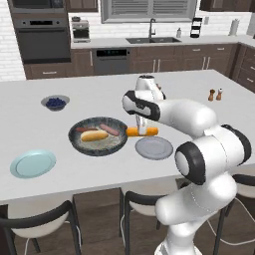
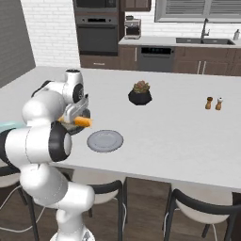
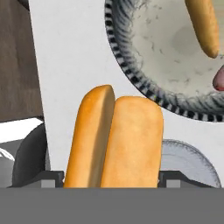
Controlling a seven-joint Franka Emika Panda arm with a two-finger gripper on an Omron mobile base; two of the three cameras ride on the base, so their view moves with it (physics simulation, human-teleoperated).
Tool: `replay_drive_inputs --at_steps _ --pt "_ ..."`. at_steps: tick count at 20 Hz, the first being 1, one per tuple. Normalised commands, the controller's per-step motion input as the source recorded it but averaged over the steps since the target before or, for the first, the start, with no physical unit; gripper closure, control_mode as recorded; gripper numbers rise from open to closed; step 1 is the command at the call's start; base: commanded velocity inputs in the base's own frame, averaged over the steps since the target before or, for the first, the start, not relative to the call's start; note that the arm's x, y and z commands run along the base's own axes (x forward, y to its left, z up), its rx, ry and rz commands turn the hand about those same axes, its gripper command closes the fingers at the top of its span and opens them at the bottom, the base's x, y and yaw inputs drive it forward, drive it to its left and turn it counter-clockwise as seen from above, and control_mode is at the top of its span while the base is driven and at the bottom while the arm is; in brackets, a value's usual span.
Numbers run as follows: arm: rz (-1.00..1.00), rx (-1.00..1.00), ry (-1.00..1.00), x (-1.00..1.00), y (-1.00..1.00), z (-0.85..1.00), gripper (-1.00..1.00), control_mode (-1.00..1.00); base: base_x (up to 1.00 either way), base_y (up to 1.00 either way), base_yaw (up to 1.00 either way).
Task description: Place one bun and one sausage from the bowl on each plate.
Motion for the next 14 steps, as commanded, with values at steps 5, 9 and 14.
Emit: replay_drive_inputs --at_steps 5,9,14 --pt "-0.60 0.00 0.00 0.01 -0.58 0.00 1.00 -1.00 0.00 0.00 0.00" --pt "-0.64 0.00 0.03 0.00 -0.32 -0.02 1.00 -1.00 0.00 0.00 0.00" --pt "-0.42 0.00 0.01 0.14 -0.17 -0.17 1.00 -1.00 0.00 0.00 0.00"
